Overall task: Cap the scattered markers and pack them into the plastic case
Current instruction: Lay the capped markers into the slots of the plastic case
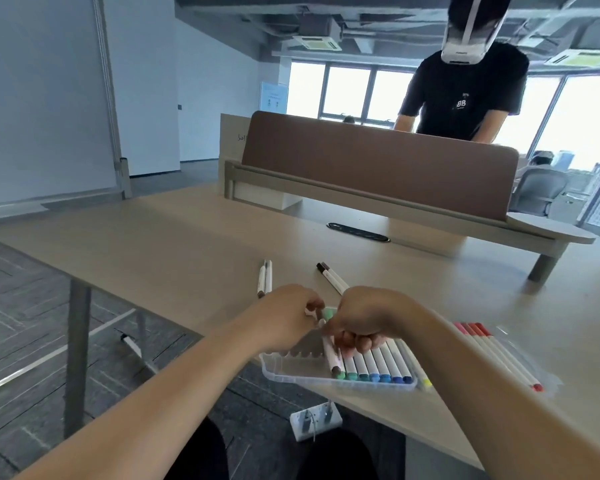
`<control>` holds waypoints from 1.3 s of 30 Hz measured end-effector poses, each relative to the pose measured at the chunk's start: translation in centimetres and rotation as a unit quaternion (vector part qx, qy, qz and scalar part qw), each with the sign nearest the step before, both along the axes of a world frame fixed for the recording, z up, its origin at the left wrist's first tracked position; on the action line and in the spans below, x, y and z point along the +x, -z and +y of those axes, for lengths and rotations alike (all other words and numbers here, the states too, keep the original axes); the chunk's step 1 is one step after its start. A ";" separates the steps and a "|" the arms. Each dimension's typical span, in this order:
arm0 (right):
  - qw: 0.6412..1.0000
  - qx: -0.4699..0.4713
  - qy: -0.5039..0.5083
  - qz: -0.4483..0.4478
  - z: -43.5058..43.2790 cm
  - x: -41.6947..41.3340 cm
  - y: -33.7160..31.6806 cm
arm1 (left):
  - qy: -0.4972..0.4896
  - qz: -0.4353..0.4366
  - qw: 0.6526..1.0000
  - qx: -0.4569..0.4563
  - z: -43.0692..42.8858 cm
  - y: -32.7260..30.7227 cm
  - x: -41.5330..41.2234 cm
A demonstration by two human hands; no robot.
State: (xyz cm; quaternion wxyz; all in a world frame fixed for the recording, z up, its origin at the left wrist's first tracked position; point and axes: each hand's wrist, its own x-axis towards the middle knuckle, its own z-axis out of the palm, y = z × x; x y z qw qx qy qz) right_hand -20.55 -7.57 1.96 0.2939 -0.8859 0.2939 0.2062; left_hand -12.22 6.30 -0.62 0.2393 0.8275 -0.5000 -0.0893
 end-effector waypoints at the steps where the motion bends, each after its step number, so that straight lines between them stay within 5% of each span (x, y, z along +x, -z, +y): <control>1: 1.000 -0.011 0.000 -0.011 0.0 -0.3 0.1 | 0.009 0.001 1.000 0.012 0.2 -0.1 -0.4; 9: 0.997 -0.041 -0.003 -0.066 -0.1 -1.6 1.0 | 0.085 -0.037 0.993 0.075 0.4 0.6 -0.8; 24: 0.992 -0.113 -0.056 0.018 0.7 -0.5 0.3 | 0.111 -0.039 0.990 0.076 0.1 1.2 -0.2; 34: 0.994 -0.086 -0.058 0.030 0.1 -0.3 0.4 | 0.076 -0.015 0.992 0.102 -0.6 1.0 0.4; 39: 0.999 -0.002 -0.039 -0.002 -1.6 -0.3 0.0 | 0.028 0.000 0.999 0.027 -1.7 0.4 1.3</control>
